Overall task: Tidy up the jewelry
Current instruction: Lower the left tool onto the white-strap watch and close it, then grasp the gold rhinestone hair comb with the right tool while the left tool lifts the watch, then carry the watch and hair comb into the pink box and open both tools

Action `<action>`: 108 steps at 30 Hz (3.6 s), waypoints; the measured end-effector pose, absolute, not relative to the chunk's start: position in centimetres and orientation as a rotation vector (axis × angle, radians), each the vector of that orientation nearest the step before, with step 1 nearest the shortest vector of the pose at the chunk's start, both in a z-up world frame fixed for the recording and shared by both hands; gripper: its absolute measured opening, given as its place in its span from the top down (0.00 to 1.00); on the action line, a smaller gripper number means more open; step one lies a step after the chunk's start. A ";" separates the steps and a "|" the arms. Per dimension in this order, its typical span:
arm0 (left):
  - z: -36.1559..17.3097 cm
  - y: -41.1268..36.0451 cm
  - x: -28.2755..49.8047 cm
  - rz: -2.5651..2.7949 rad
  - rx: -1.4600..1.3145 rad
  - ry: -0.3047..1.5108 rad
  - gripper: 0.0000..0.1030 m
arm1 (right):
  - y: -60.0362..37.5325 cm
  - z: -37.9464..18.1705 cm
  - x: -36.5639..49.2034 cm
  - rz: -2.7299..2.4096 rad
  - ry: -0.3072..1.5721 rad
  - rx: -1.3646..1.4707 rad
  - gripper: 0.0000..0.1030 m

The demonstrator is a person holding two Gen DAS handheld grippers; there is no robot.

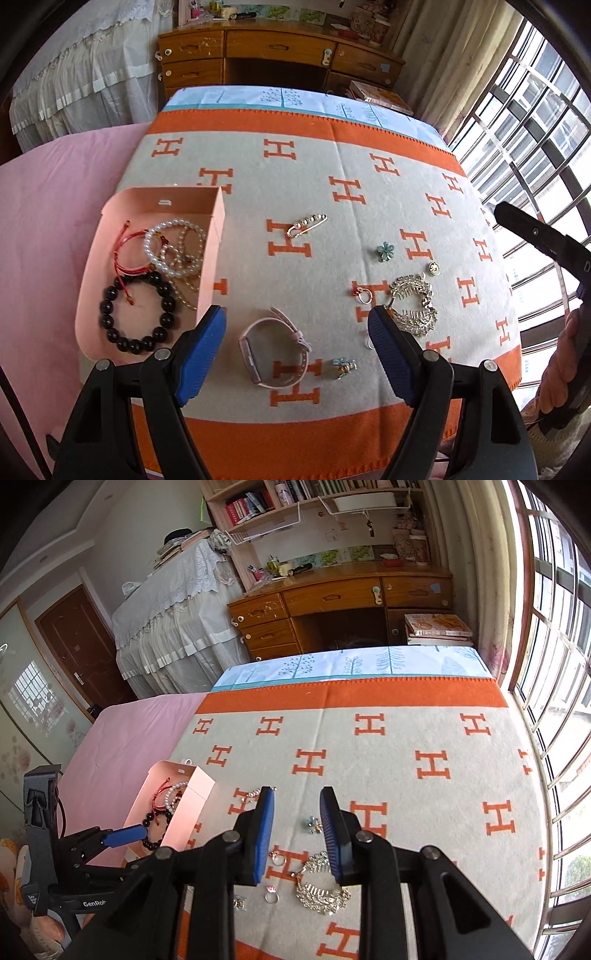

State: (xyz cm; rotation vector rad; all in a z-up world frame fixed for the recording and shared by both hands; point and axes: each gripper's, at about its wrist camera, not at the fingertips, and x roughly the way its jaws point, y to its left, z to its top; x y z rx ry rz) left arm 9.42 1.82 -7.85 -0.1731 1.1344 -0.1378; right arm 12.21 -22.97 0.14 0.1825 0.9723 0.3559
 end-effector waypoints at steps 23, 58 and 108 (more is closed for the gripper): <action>-14.8 -0.6 11.3 -0.006 -0.325 1.359 0.61 | -26.9 -7.8 10.6 0.453 1.141 0.361 0.75; -15.3 0.1 11.2 -0.082 -0.284 1.305 0.93 | -24.4 -11.9 12.2 0.227 1.397 0.285 0.75; -2.1 13.8 4.9 -0.004 -0.421 0.915 0.93 | -11.1 0.8 13.6 0.418 1.073 0.158 0.92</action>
